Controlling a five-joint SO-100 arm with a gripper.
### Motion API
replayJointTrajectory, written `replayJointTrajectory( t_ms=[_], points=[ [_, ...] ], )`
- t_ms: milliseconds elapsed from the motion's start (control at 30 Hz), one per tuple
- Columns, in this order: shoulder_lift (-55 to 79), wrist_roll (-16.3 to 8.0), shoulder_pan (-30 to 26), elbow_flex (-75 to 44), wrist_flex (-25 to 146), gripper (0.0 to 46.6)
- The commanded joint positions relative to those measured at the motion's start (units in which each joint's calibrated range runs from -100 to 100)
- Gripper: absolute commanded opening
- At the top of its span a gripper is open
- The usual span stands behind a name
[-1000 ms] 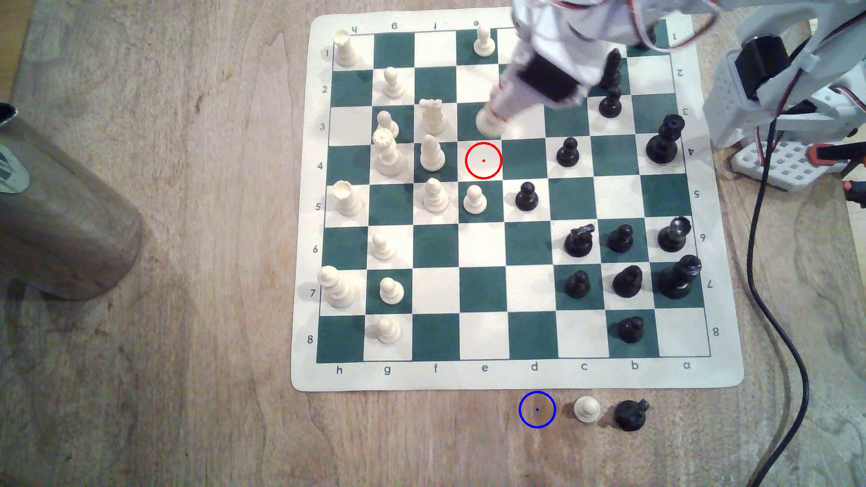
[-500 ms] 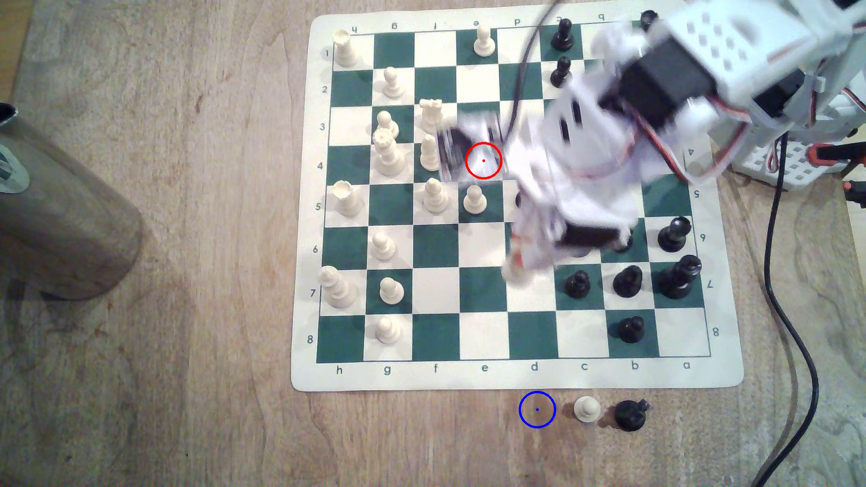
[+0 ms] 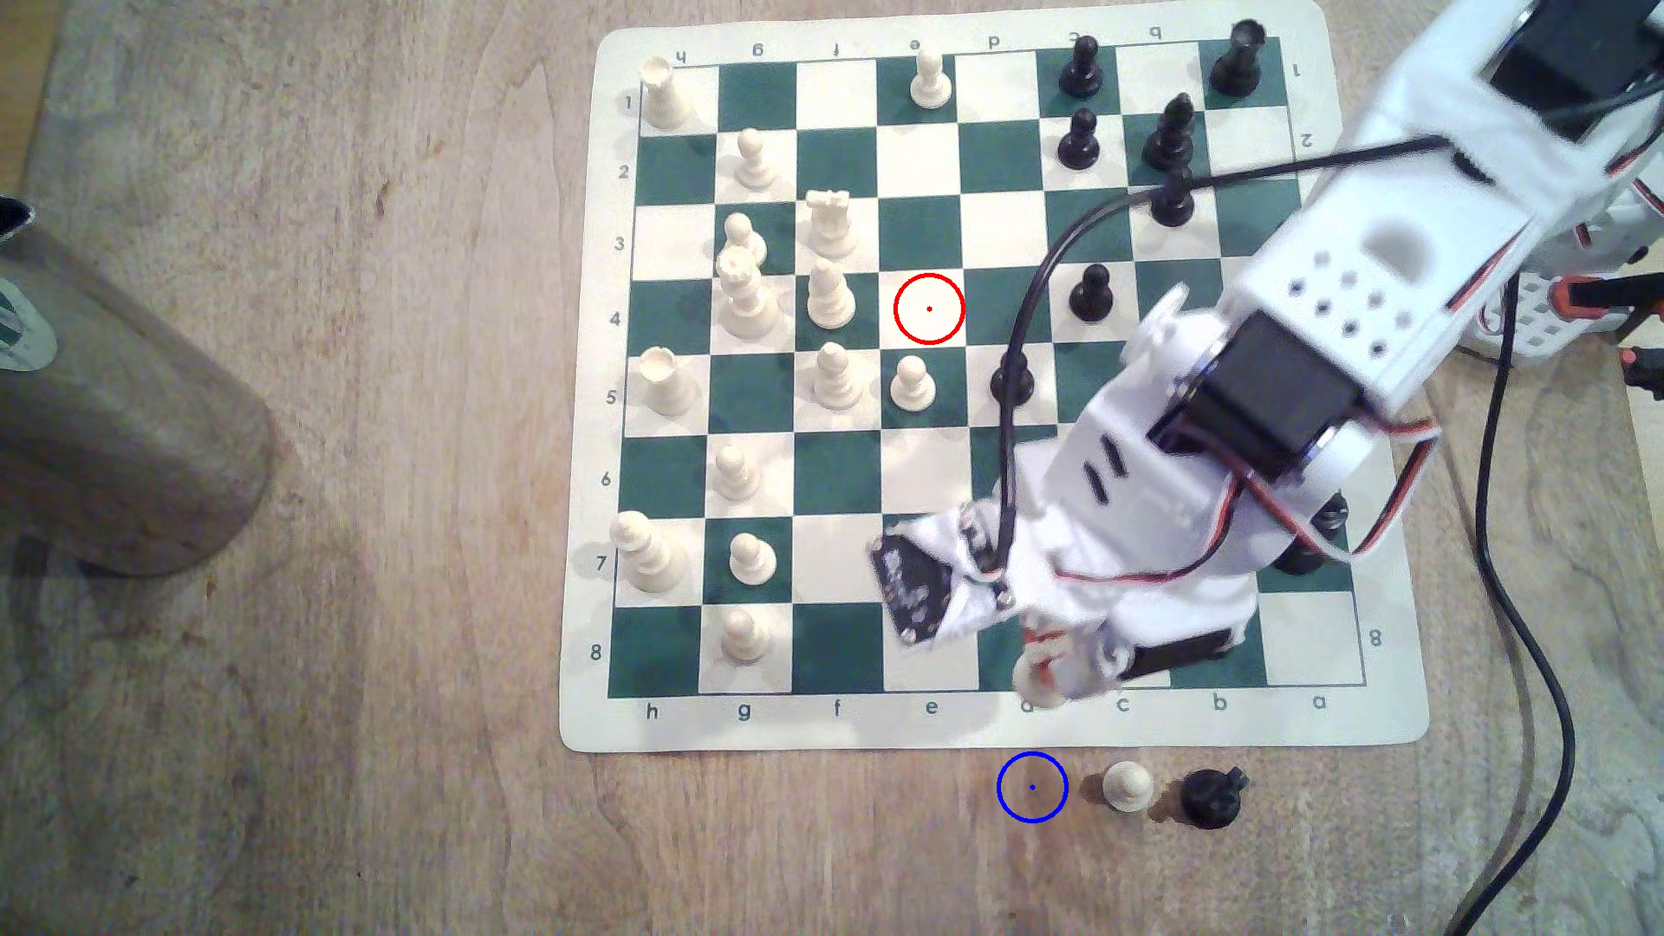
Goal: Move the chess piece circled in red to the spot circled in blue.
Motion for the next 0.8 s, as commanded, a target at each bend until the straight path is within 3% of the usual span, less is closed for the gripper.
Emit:
replayJointTrajectory(
  t_ms=[0, 400, 767],
  points=[
    [0.96, 0.00, 0.12, -7.58, -1.31, 0.2],
    [14.21, -0.24, -3.56, -20.00, -0.16, 0.2],
    [20.74, -0.34, -3.17, -26.71, 1.15, 0.2]
  ],
)
